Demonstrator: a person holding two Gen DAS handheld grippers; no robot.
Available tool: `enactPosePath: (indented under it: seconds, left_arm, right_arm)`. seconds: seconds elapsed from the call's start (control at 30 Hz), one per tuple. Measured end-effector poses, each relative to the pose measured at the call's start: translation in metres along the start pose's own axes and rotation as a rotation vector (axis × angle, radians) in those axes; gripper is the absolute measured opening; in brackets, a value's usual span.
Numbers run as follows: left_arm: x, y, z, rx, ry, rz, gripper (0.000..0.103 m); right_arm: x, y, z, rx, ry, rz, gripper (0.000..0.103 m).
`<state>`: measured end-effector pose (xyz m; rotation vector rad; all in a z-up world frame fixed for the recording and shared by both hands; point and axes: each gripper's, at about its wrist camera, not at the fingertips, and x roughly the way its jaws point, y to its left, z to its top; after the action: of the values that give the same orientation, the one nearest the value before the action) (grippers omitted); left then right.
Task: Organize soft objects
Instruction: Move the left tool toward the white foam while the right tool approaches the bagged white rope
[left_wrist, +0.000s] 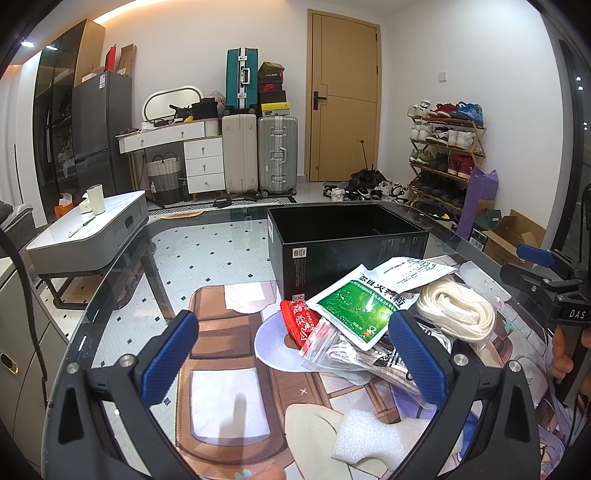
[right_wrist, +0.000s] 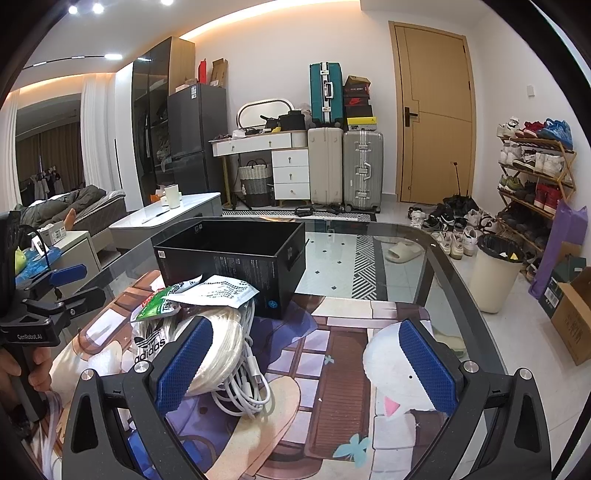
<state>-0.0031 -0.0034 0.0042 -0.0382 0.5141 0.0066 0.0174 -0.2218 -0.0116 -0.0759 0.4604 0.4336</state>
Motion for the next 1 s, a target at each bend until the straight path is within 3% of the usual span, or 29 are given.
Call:
enactPosePath:
  seconds: [0.3, 0.43, 1.0]
  left_arm:
    - [-0.001, -0.002, 0.000, -0.010, 0.013, -0.029, 0.103]
    - [0.001, -0.002, -0.003, -0.016, 0.049, -0.063, 0.103]
    - [0.000, -0.008, -0.017, 0.020, 0.166, -0.113, 0.103]
  right_arm:
    - [0.001, -0.003, 0.002, 0.012, 0.011, 0.037, 0.102]
    - [-0.002, -0.008, 0.005, 0.037, -0.034, 0.040, 0.102]
    - [0.024, -0.005, 0.011, 0.005, 0.049, 0.128, 0.102]
